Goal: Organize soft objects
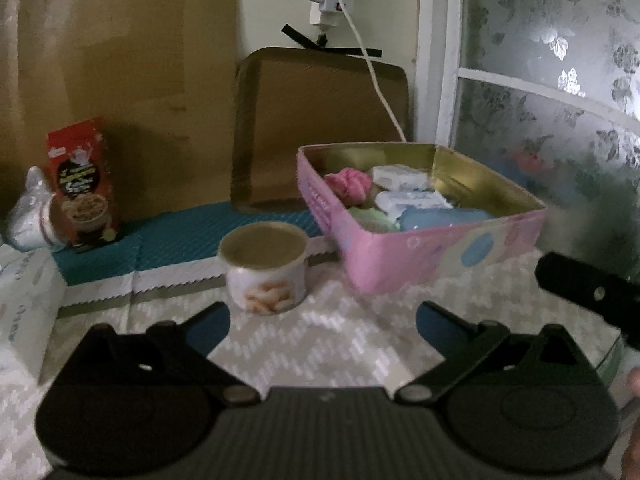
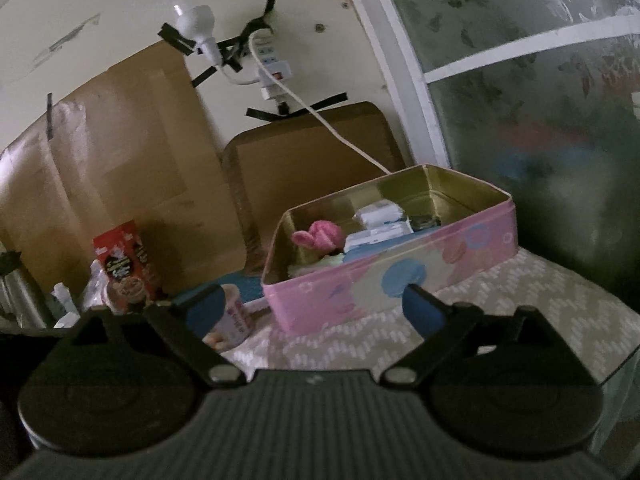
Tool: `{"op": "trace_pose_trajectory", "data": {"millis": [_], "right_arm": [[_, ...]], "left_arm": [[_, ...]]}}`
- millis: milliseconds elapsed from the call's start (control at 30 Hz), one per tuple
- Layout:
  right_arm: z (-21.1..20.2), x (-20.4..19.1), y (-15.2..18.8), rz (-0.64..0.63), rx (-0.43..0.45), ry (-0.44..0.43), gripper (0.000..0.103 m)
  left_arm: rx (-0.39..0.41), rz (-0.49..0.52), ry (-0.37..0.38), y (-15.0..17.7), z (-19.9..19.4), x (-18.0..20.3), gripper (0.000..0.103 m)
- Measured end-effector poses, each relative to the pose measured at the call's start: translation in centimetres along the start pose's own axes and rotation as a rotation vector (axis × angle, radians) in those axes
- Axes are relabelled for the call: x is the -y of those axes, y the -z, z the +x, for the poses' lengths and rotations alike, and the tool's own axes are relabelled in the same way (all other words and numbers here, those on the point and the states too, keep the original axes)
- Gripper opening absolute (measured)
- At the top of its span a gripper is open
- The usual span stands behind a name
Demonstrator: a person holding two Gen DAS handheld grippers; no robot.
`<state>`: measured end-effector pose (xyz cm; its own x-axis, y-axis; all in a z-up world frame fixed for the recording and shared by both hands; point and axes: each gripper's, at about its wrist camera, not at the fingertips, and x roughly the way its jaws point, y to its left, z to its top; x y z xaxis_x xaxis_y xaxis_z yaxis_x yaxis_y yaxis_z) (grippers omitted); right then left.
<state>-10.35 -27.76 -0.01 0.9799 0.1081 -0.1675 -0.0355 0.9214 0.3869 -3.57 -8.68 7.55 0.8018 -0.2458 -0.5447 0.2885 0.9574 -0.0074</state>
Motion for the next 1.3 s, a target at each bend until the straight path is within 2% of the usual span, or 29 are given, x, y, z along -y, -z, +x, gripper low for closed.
{"op": "trace_pose_trajectory", "data": {"millis": [333, 567, 700, 933, 1100, 1300], "right_arm": [[-0.7, -1.8, 0.8, -0.003, 0.015, -0.002, 0.098], [-0.6, -1.6, 1.1, 0.026, 0.003, -0.003, 0.098], [-0.8, -1.5, 1.1, 0.035, 0.004, -0.003, 0.098], [-1.4, -1.5, 1.4, 0.034, 0.027, 0.012, 0.098], [-1.7, -1.7, 1.7, 0.038, 0.032, 0.019, 0.098], [-2.0, -1.8, 1.9, 0.038, 0.037, 0.022, 0.099]], "left_arm": [[0.017, -0.008, -0.029, 1.3, -1.8, -0.4, 0.103], [-0.004, -0.006, -0.045, 1.8, -2.3, -0.5, 0.103], [-0.014, 0.000, -0.082, 1.9, -2.4, -0.1, 0.103], [0.002, 0.042, -0.112, 2.2, -3.0, 0.8, 0.103], [0.044, 0.063, -0.152, 2.2, -3.6, 1.0, 0.103], [0.039, 0.045, -0.139, 2.3, -3.8, 1.0, 0.103]]}}
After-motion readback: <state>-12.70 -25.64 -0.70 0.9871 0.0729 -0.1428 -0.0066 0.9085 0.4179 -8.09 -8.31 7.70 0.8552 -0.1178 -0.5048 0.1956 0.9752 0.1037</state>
